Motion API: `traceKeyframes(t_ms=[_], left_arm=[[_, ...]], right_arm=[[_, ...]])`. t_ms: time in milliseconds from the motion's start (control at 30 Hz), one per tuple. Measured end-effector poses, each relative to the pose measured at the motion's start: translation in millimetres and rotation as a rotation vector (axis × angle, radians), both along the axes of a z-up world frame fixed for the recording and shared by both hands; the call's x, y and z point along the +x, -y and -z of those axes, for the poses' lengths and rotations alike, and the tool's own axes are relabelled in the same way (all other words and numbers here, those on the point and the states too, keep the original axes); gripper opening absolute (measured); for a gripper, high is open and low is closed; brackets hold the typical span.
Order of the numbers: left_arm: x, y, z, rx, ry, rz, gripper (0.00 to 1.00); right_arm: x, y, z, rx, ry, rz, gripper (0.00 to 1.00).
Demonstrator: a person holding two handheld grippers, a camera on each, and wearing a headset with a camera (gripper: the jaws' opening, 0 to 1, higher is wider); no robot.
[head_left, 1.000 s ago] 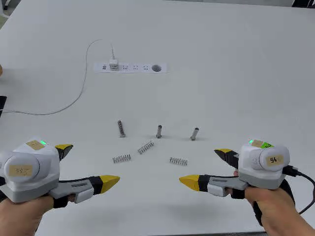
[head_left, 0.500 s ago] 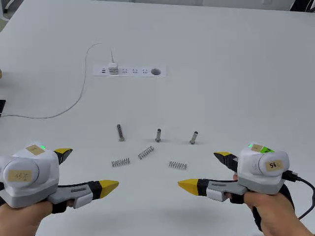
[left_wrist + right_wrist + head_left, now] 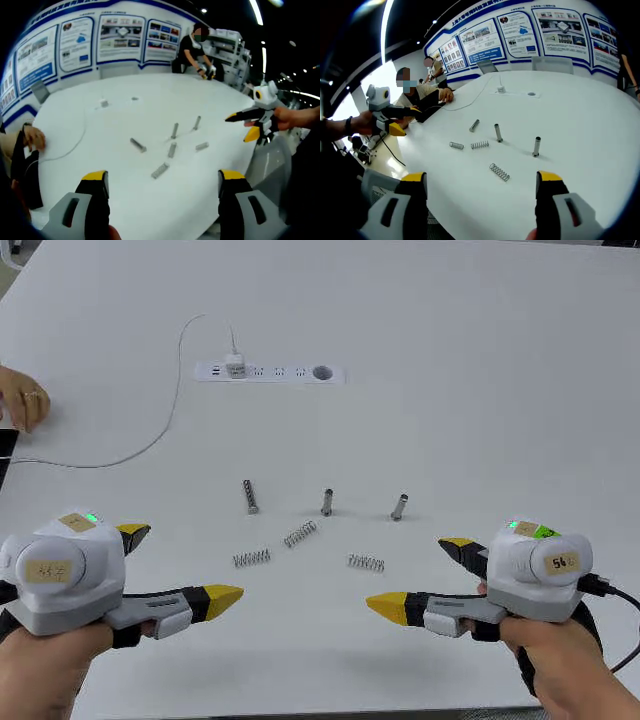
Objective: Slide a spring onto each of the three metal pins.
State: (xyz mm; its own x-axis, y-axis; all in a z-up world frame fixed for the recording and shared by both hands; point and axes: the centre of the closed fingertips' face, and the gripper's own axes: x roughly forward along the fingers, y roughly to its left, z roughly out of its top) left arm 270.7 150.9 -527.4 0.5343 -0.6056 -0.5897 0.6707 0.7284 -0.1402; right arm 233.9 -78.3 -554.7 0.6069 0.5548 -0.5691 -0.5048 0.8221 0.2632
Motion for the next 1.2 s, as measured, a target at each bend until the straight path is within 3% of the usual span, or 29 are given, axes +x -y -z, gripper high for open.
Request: traceKeyframes(t_ms=[800, 1200], left_arm=[[18.1, 7.4, 17.3, 0.016, -0.024, 0.016, 0.91], [37.7, 6.9, 27.8, 0.018, -0.029, 0.010, 0.91]], right_arm=[[-3.0, 2.1, 5.6, 0.001, -0.016, 0.003, 0.92], [-6.4, 1.5, 9.5, 0.002, -0.030, 0.000, 0.92]])
